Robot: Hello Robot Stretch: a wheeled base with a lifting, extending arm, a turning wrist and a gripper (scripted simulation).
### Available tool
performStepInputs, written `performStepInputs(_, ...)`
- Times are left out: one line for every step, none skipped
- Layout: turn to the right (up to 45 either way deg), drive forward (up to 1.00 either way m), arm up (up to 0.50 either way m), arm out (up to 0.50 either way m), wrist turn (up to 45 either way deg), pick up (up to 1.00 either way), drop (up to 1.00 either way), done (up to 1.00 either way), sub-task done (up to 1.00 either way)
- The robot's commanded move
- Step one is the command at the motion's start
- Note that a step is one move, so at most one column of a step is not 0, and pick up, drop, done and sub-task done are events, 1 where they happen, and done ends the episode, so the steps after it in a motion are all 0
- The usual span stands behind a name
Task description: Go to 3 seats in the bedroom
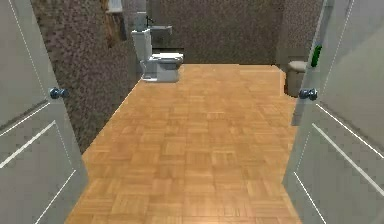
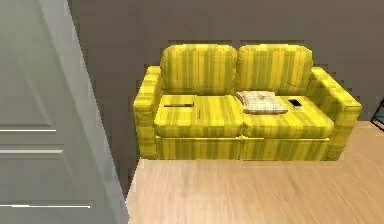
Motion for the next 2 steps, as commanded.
performStepInputs(0.0, 1.0, 0.0, 0.0, 0.0, 0.0, 0.0, 0.0, 0.0)
performStepInputs(3.0, 0.0, 0.0, 0.0, 0.0, 0.0, 0.0, 0.0, 0.0)
